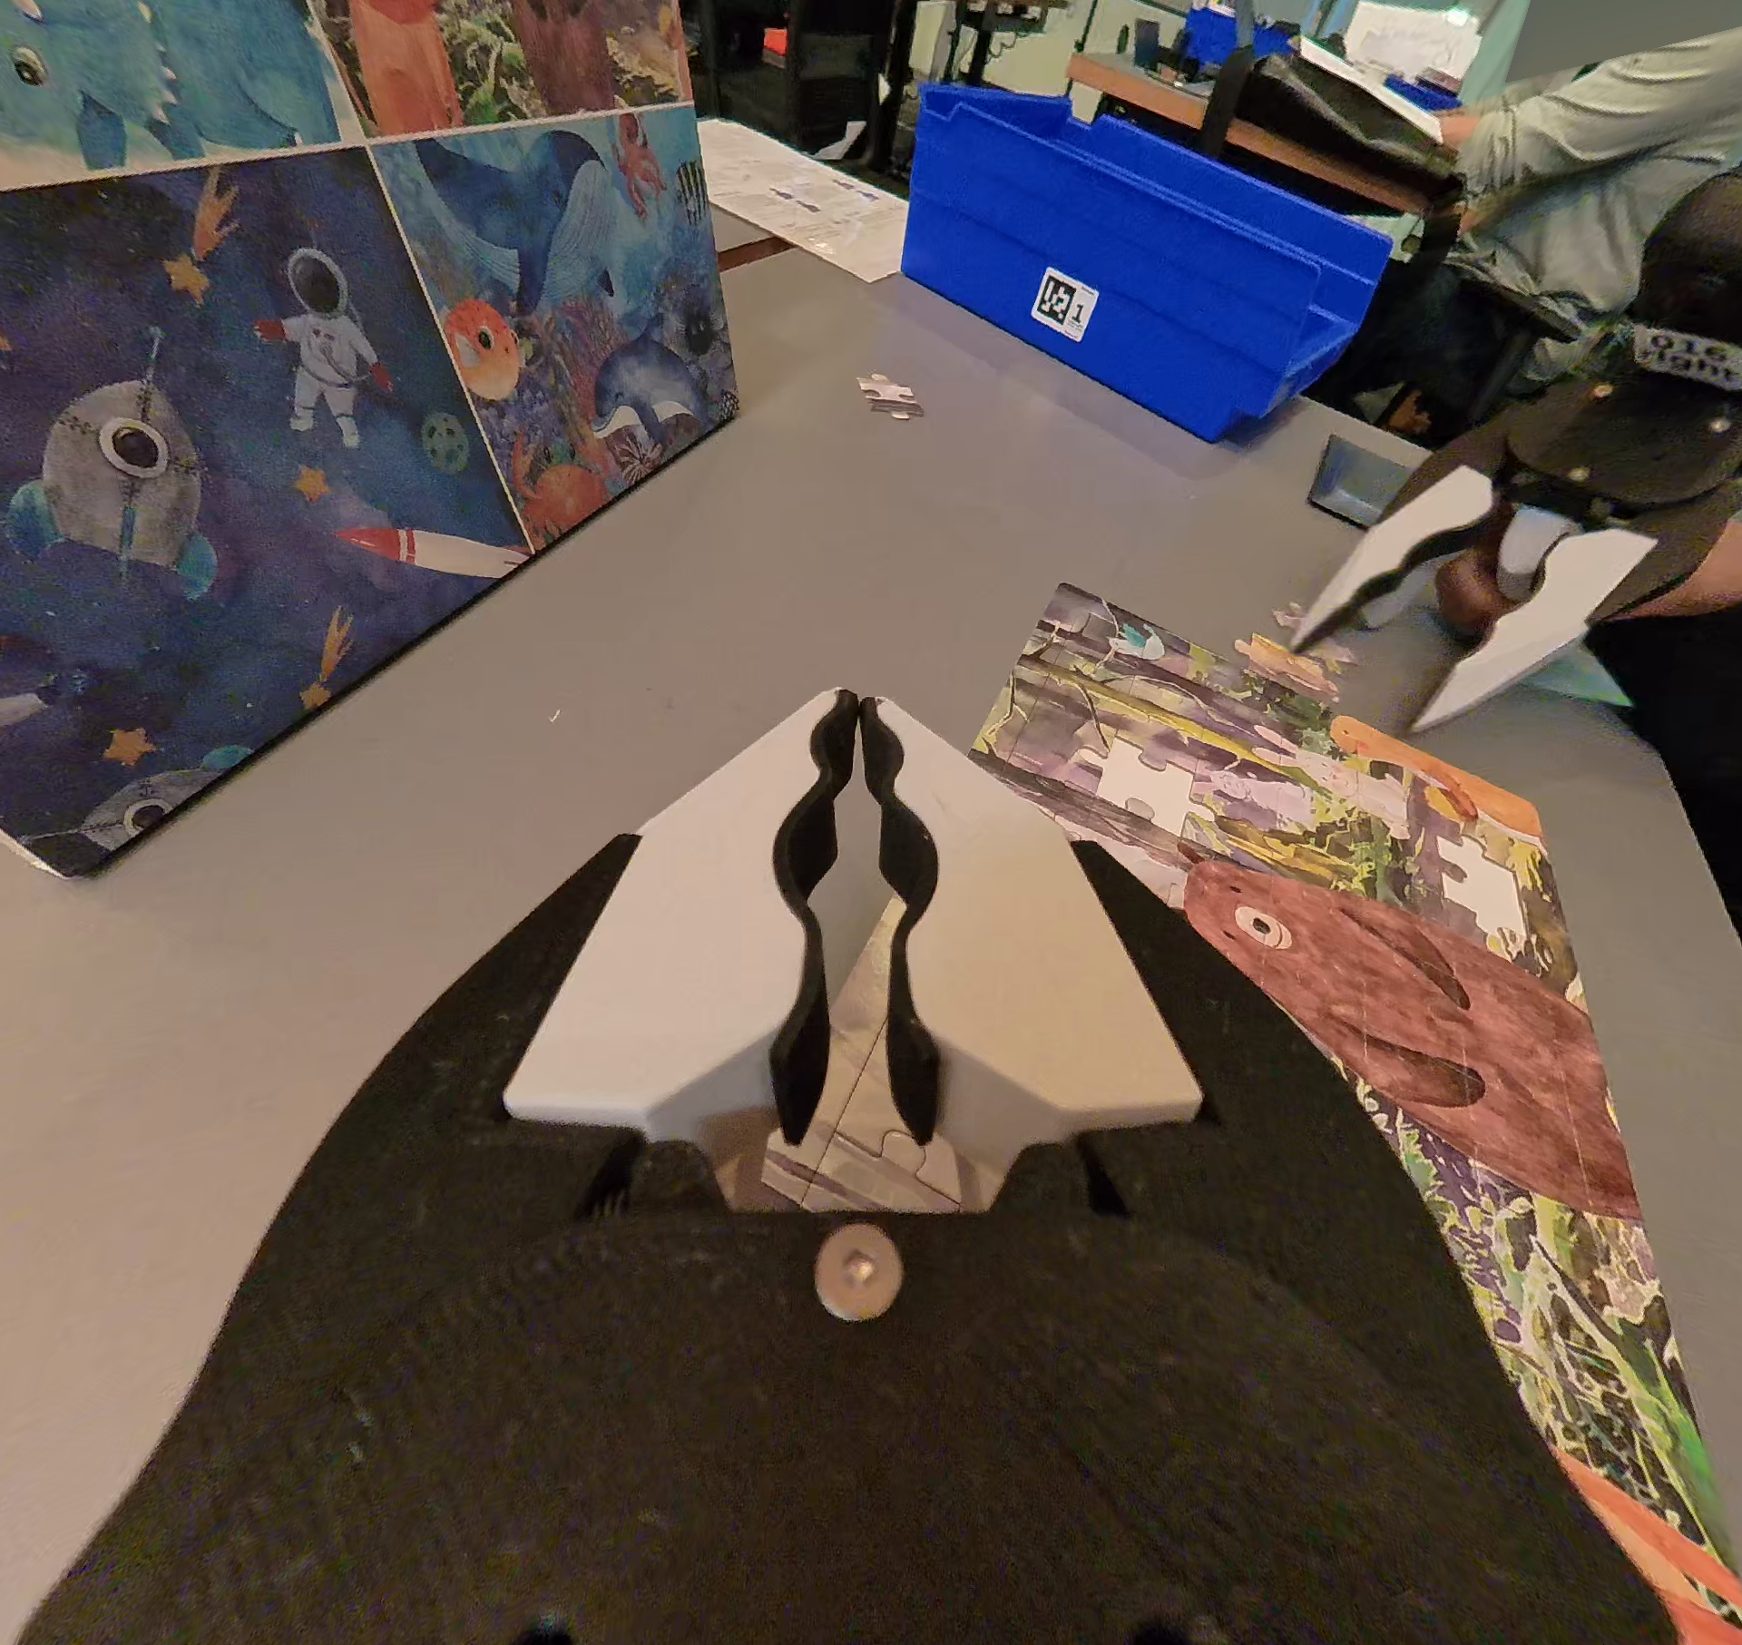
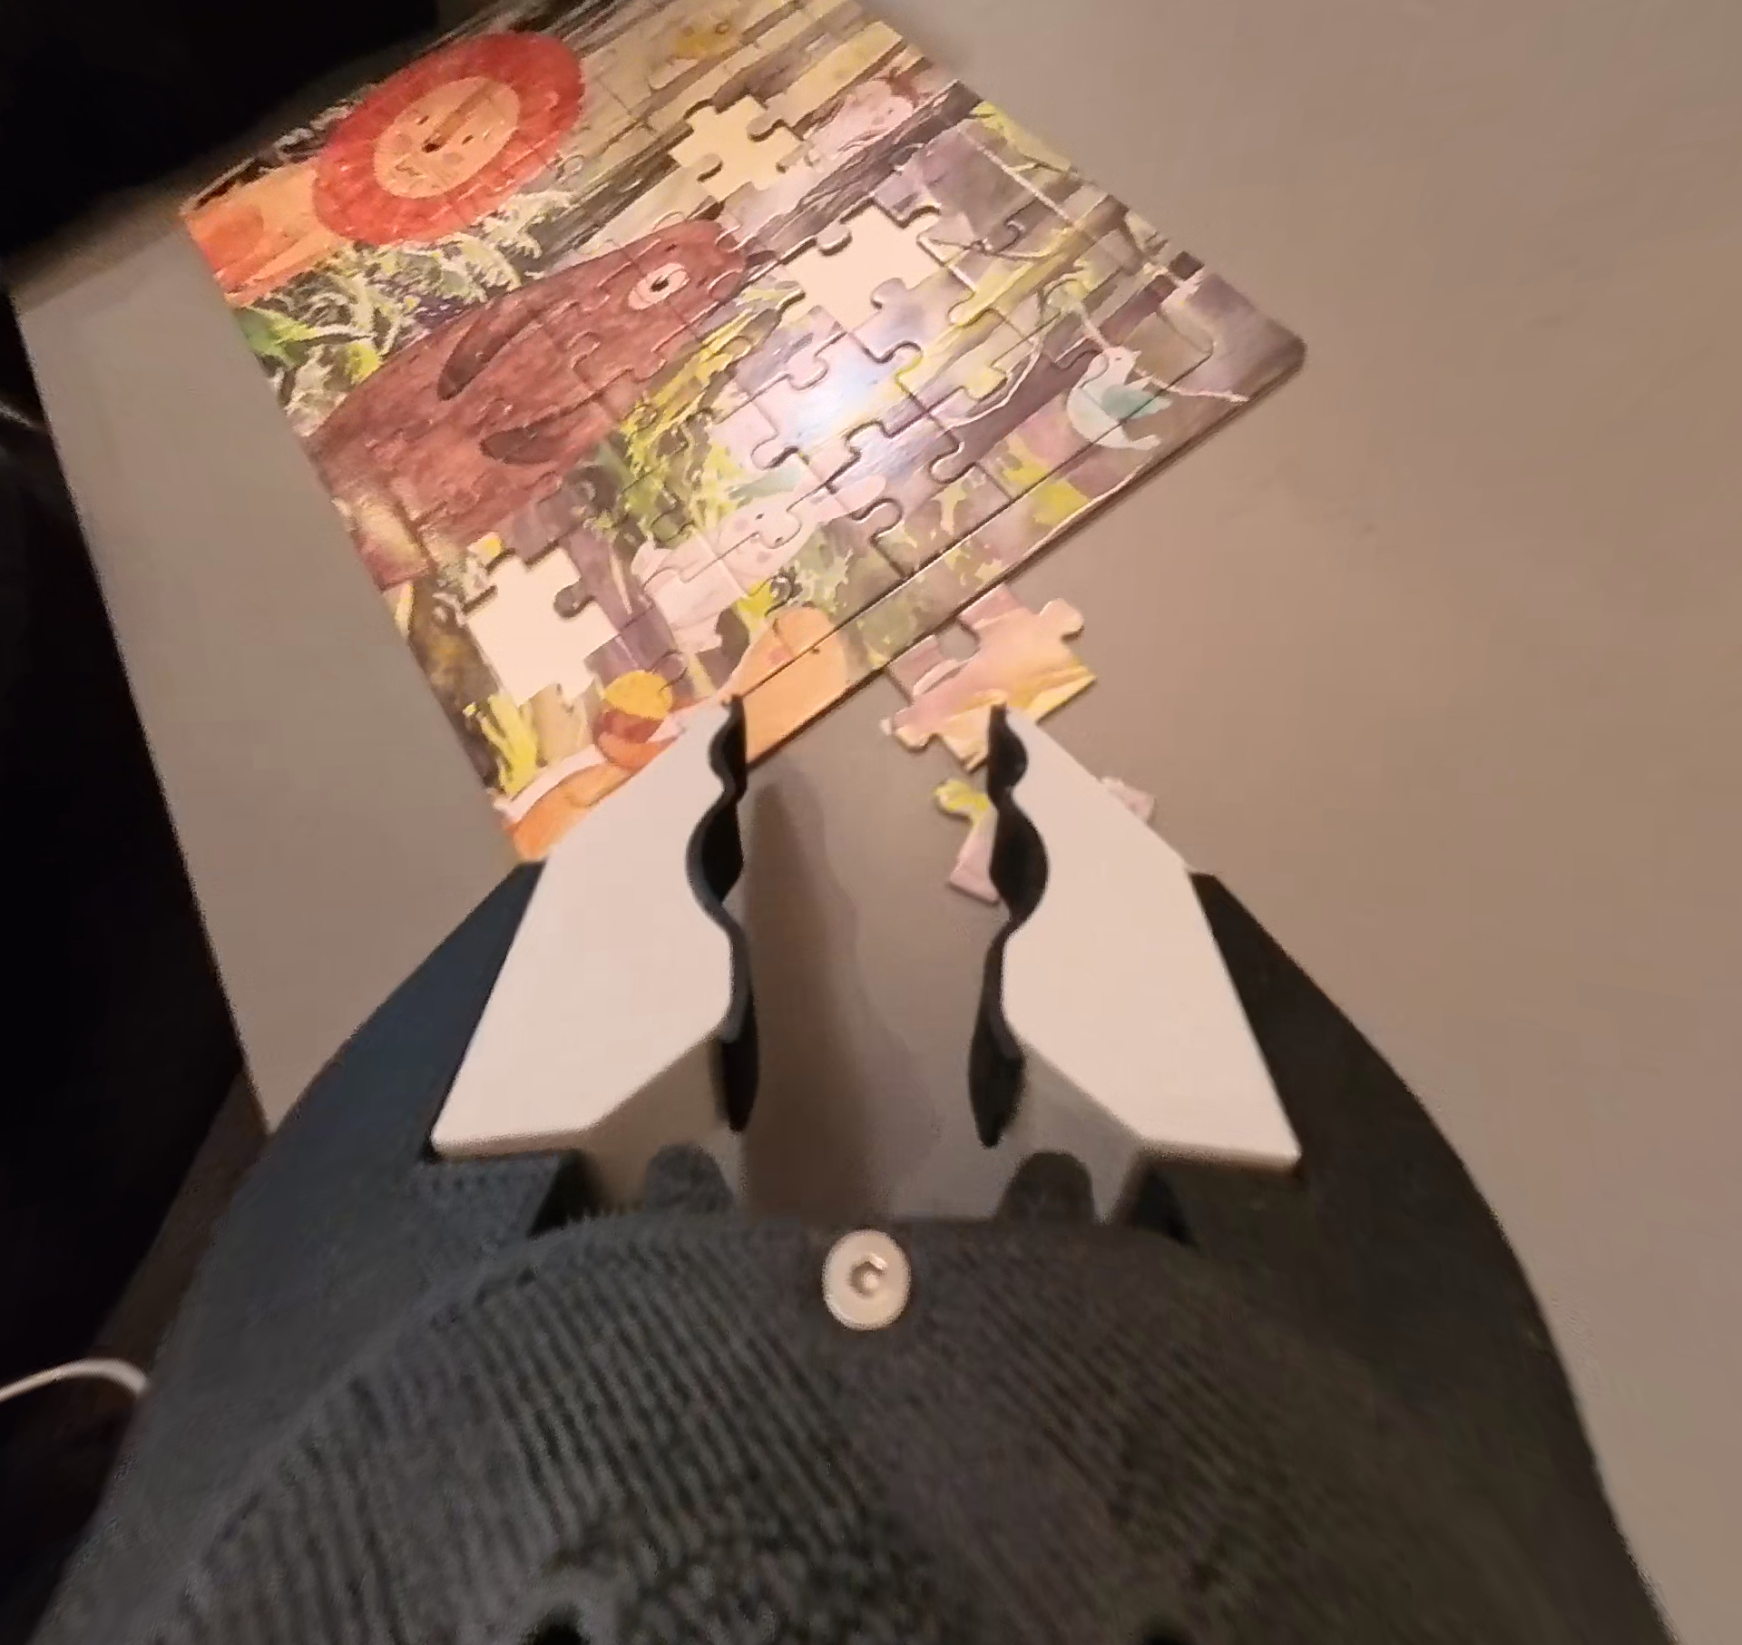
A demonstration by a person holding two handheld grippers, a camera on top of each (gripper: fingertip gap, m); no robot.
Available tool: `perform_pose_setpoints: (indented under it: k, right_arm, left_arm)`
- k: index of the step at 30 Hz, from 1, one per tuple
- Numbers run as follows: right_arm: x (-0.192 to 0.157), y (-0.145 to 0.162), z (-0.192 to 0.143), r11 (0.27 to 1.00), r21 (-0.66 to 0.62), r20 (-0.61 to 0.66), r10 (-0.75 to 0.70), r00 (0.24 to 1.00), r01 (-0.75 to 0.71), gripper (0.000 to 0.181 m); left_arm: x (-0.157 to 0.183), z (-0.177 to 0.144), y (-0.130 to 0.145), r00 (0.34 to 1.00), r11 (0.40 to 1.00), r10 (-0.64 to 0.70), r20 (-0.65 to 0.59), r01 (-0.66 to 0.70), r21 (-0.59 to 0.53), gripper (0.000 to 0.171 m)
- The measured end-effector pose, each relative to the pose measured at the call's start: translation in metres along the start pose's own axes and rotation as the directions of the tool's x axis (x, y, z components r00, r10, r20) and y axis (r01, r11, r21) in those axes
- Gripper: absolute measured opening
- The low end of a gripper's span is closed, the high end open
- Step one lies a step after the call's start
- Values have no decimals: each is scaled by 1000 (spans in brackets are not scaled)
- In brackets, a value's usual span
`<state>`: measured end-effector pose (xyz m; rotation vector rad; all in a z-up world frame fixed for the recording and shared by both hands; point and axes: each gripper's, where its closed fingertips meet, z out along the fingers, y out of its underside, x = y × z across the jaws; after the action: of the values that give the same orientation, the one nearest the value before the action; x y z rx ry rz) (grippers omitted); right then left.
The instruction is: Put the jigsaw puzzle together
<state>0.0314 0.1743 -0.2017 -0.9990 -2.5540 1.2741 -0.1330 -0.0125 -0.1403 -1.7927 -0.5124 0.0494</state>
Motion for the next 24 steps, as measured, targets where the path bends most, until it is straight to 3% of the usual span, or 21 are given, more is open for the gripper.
perform_pose_setpoints:
  k: [4, 11, 18, 24]
  right_arm:
    - [-20, 14, -10, 998, -58, 112, 41, 993, -34, 37]
    - [4, -20, 1, 994, 102, -31, -39, 999, 42, 58]
    - [13, -11, 12, 1000, 4, -6, -3, 1000, 3, 61]
    - [-13, 19, -20, 995, -77, 118, 77, 990, -68, 44]
  left_arm:
    - [0, 0, 0, 1000, 1000, -1, -1, 1, 1, 0]
    - [0, 1, 1, 1000, 1000, 1, -2, -1, -3, 0]
    - [2, 3, 3, 1000, 1000, 18, -3, -18, -16, 0]
    - [1, 1, 1, 1000, 1000, 21, 3, -20, -8, 0]
